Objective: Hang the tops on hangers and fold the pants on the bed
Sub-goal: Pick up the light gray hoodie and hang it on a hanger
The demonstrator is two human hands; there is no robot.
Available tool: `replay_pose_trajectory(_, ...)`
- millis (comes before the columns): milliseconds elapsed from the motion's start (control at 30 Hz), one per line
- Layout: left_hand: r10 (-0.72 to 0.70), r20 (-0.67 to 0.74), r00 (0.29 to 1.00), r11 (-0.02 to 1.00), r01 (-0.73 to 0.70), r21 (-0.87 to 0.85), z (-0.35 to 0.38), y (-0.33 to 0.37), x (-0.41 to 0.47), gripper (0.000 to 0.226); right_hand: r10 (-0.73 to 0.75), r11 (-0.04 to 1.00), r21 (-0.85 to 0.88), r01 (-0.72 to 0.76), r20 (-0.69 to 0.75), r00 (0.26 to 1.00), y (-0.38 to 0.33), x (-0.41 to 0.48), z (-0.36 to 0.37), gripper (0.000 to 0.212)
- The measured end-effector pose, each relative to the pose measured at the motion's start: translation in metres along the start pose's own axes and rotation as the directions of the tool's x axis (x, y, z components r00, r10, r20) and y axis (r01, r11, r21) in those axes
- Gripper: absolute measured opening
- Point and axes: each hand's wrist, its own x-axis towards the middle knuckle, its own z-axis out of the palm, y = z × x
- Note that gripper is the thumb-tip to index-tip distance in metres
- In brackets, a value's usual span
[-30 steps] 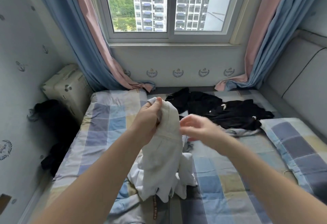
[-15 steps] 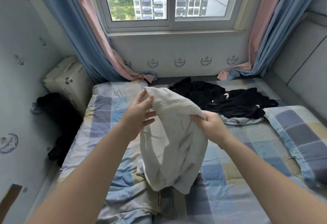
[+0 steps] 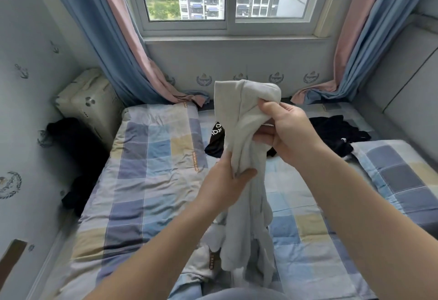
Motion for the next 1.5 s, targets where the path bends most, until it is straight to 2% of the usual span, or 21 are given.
replay_pose_trajectory(100,-0.003,-0.033,0.999,0.978,-0.004,-0.211,0.002,-0.006,0.007,0.018,-0.006,1.000,0.023,0.005,0.039,0.999,0.000,-0.002,-0.001,0.015)
replay_pose_trajectory(167,-0.072,-0.074,0.995,0.910,0.035,-0.413,-0.003,-0.009,0.010,0.013,-0.013,1.000,0.014,0.012,0.054,0.998,0.006,-0.004,-0.008,0.014)
replay_pose_trajectory(267,-0.179,-0.113,0.977,0.804,0.079,-0.589,-0.014,-0.010,0.014,0.015,-0.022,0.988,-0.150,0.032,0.071,0.997,0.025,-0.014,-0.023,0.012)
replay_pose_trajectory(400,-0.280,-0.126,0.952,0.626,0.081,-0.776,-0.023,0.000,0.020,0.021,0.237,0.904,-0.392,-0.169,0.130,0.963,0.086,-0.038,-0.034,0.014)
replay_pose_trajectory(467,-0.281,-0.130,0.951,0.599,0.068,-0.798,-0.025,0.002,0.022,0.008,0.301,0.828,-0.527,-0.191,0.129,0.945,0.123,-0.051,-0.033,0.040)
replay_pose_trajectory(533,-0.252,-0.124,0.960,0.608,0.058,-0.792,-0.026,0.003,0.020,0.011,0.300,0.818,-0.540,-0.198,0.108,0.948,0.155,-0.059,-0.033,0.073)
replay_pose_trajectory(567,-0.235,-0.118,0.965,0.618,0.055,-0.785,-0.026,0.002,0.019,0.013,0.314,0.812,-0.541,-0.217,0.091,0.945,0.169,-0.061,-0.032,0.079)
replay_pose_trajectory(600,-0.221,-0.115,0.968,0.632,0.053,-0.773,-0.028,0.003,0.018,0.014,0.330,0.794,-0.561,-0.235,0.073,0.941,0.179,-0.061,-0.033,0.074)
replay_pose_trajectory(700,-0.202,-0.144,0.969,0.680,0.033,-0.732,-0.034,0.002,0.014,0.025,0.312,0.699,-0.686,-0.202,0.038,0.949,0.193,-0.053,-0.039,0.023)
replay_pose_trajectory(767,-0.226,-0.172,0.959,0.678,0.028,-0.735,-0.042,-0.001,0.012,0.023,0.278,0.699,-0.693,-0.176,0.036,0.960,0.193,-0.050,-0.045,0.015)
replay_pose_trajectory(833,-0.265,-0.175,0.948,0.666,0.049,-0.744,-0.050,-0.004,0.011,0.015,0.242,0.725,-0.671,-0.154,0.039,0.970,0.185,-0.048,-0.050,0.015)
replay_pose_trajectory(900,-0.281,-0.130,0.951,0.708,0.114,-0.697,-0.060,-0.010,0.012,0.019,0.211,0.793,-0.585,-0.173,-0.002,0.977,0.169,-0.045,-0.052,0.020)
replay_pose_trajectory(967,-0.270,0.011,0.963,0.777,0.225,-0.587,-0.066,-0.016,0.012,0.024,0.207,0.886,-0.417,-0.203,-0.036,0.978,0.147,-0.042,-0.048,0.022)
replay_pose_trajectory(1033,-0.266,0.155,0.952,0.854,0.307,-0.421,-0.064,-0.023,0.005,0.018,0.219,0.927,-0.300,-0.225,-0.056,0.974,0.126,-0.036,-0.041,0.022)
replay_pose_trajectory(1100,-0.294,0.231,0.927,0.903,0.349,-0.252,-0.053,-0.034,-0.004,0.018,0.243,0.951,-0.182,-0.252,-0.069,0.968,0.112,-0.034,-0.032,0.022)
replay_pose_trajectory(1200,-0.330,0.336,0.882,0.908,0.394,-0.144,-0.028,-0.051,-0.023,0.046,0.266,0.964,0.022,-0.266,-0.113,0.957,0.098,-0.033,-0.017,0.019)
replay_pose_trajectory(1300,-0.352,0.427,0.833,0.905,0.419,-0.072,-0.003,-0.067,-0.039,0.051,0.265,0.953,0.190,-0.235,-0.150,0.953,0.086,-0.033,-0.009,0.019)
replay_pose_trajectory(1367,-0.364,0.386,0.848,0.907,0.416,-0.058,0.010,-0.078,-0.045,0.056,0.249,0.941,0.274,-0.198,-0.166,0.954,0.079,-0.032,-0.008,0.018)
replay_pose_trajectory(1467,-0.386,0.205,0.899,0.918,0.397,-0.013,0.019,-0.092,-0.044,0.043,0.212,0.938,0.315,-0.147,-0.184,0.960,0.067,-0.032,-0.010,0.017)
replay_pose_trajectory(1500,-0.412,0.116,0.904,0.911,0.411,0.037,0.020,-0.097,-0.042,0.045,0.196,0.939,0.318,-0.128,-0.192,0.962,0.063,-0.033,-0.012,0.017)
